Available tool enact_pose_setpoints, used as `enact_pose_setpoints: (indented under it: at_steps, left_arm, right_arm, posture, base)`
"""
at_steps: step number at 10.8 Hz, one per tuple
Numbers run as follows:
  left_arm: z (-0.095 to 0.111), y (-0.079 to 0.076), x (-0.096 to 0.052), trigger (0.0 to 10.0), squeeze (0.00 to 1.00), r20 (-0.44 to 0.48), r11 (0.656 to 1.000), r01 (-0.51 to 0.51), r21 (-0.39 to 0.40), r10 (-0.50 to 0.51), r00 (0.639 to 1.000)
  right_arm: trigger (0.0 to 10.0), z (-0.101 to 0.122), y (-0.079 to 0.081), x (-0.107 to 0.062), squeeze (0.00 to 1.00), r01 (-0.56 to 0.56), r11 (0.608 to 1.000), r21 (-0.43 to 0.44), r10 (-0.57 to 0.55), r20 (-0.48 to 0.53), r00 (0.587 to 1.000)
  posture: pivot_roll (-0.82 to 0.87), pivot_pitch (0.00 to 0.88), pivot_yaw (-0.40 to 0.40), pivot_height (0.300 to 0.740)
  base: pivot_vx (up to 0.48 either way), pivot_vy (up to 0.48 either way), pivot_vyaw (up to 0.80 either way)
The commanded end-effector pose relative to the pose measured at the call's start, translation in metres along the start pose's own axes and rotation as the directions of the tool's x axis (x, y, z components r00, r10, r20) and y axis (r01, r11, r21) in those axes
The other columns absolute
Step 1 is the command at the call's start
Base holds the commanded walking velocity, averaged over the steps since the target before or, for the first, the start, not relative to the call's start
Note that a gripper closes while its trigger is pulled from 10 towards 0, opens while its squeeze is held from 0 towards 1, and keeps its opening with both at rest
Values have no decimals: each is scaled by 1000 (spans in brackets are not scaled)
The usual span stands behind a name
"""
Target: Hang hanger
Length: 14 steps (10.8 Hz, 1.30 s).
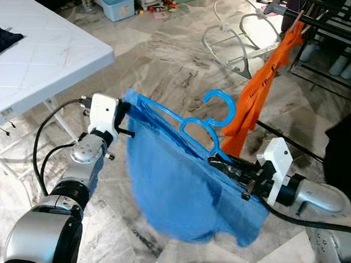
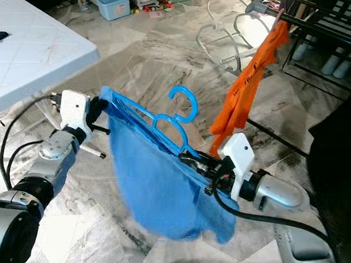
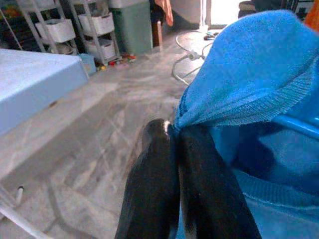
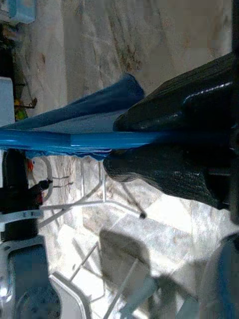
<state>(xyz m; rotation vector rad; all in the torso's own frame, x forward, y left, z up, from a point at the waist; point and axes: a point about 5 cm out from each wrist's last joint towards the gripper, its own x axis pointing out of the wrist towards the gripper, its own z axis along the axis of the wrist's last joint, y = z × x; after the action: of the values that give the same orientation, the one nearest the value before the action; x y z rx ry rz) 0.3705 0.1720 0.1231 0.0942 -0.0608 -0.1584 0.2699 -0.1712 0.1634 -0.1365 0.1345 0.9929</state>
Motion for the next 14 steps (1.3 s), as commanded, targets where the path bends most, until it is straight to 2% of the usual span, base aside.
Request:
enact_pose_setpoints:
  at_steps: [1,2,4,5,7,8,9,10,11,12,14]
  left_arm:
    - [-15,29,-13,0,0,-75,986,-157,-55,153,985]
    - [-12,29,-11,0,0,-58,986,-151,-67,147,987]
    - [-2,24,-5,0,0,-13,987,-126,-96,126,992]
    - [1,25,-3,0,0,-6,984,-136,-112,136,991]
    - [1,29,-3,0,0,-22,982,-149,-116,148,989]
    - [4,32,-1,0,0,-20,975,-165,-148,164,986]
    - [7,29,2,0,0,-24,973,-143,-178,141,990]
    - [2,17,4,0,0,-54,984,-80,-158,73,996]
    - [-2,8,3,0,0,-60,987,-43,-153,34,998]
    - [-12,-9,1,0,0,-99,987,50,-153,-66,993]
    - [-10,-25,0,0,0,-61,984,141,-113,-149,987]
  right_arm:
    - [10000,20,-8,-19,0,39,994,-102,-36,34,999]
    - [10000,10,-11,-19,0,48,987,-152,-57,-55,997]
    - [10000,-14,0,-15,0,-32,977,-213,-14,-207,978]
    - [10000,-16,6,-14,0,-60,979,-196,16,-218,976]
    - [10000,-20,9,-20,0,-108,969,-221,44,-276,960]
    - [10000,-25,6,-24,0,-111,960,-258,19,-334,942]
    - [10000,-31,-3,-22,0,-68,944,-323,-58,-364,930]
    - [10000,-34,-10,-9,0,1,923,-385,-139,-330,934]
    - [10000,-39,-5,3,0,-9,915,-403,-133,-322,938]
    - [10000,-44,-1,20,0,27,910,-414,-158,-285,946]
    - [10000,-53,6,35,0,29,905,-425,-156,-268,951]
  posture:
    - [-321,142,66,740]
    - [-320,140,65,740]
    - [-316,137,65,740]
    - [-315,136,65,740]
    - [-319,135,65,740]
    - [-323,137,65,740]
    - [-324,134,66,740]
    - [-322,134,66,740]
    - [-323,136,69,740]
    - [-319,137,67,740]
    - [-311,136,64,740]
  base:
    - [0,0,0]
    - [0,0,0]
    - [0,0,0]
    - [0,0,0]
    - [0,0,0]
    - [0,0,0]
    - [0,0,0]
    - [0,0,0]
    - [0,0,0]
    - [0,0,0]
    - [0,0,0]
